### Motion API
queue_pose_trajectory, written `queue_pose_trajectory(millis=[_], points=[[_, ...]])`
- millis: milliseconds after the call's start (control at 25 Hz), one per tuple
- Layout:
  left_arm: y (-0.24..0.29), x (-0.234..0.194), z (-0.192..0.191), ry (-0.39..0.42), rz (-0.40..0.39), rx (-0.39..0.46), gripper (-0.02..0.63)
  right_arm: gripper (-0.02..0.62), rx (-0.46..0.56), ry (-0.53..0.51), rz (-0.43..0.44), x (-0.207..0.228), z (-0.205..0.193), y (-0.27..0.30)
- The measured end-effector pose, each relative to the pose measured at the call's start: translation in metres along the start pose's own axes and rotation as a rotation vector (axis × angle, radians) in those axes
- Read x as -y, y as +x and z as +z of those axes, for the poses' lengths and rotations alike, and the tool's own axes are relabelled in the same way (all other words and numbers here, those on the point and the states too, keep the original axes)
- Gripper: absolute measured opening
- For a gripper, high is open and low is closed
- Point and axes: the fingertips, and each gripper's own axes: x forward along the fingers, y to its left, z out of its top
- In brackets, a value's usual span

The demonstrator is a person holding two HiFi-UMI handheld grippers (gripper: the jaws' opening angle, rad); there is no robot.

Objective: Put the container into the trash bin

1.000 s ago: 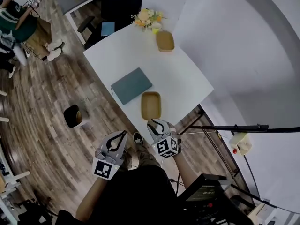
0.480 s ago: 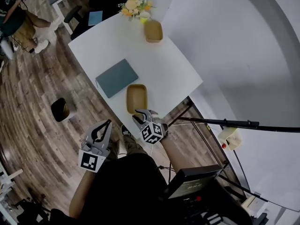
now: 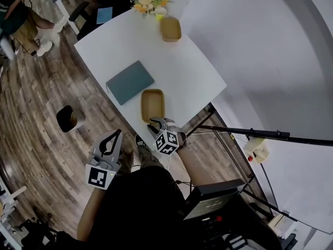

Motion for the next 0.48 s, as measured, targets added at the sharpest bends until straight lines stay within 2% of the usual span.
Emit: queue_pose_trajectory(millis=[480], points=[[0.0,-0.001,-0.002,0.002,0.015,0.008,0.003,0.114,-0.043,-0.019,0.01,0.0,-0.014,0.009]])
